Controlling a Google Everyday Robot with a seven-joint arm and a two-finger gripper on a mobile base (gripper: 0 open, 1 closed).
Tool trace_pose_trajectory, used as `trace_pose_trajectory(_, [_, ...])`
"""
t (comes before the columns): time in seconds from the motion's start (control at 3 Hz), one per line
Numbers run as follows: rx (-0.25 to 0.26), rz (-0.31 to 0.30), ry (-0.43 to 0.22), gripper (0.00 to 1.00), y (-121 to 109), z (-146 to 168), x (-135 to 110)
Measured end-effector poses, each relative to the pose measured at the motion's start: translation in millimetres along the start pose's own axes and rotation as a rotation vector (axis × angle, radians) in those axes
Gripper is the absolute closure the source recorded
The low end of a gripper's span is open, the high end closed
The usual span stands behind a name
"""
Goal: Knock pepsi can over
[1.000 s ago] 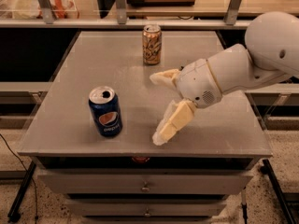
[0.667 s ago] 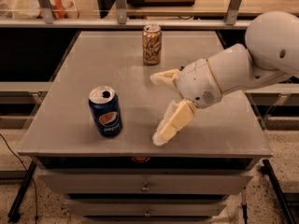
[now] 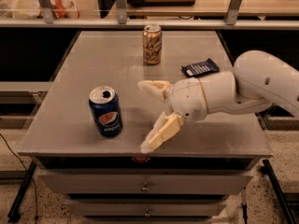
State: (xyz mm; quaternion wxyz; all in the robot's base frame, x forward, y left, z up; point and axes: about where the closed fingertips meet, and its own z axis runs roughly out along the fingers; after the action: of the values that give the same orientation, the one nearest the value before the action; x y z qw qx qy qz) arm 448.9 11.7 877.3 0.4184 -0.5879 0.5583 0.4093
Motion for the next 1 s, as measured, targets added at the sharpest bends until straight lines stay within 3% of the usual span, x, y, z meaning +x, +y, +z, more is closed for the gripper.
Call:
trace_pose_trajectory(0.33, [-0.010, -0.025, -0.119, 0.00, -2, 19, 1])
trace_pose_trajectory(0.67, [-0.014, -0.056, -0.165, 0.00, -2, 37, -3])
trace_pose_trajectory(1.0, [0.011, -0.073, -0.132, 0.00, 2, 55, -8])
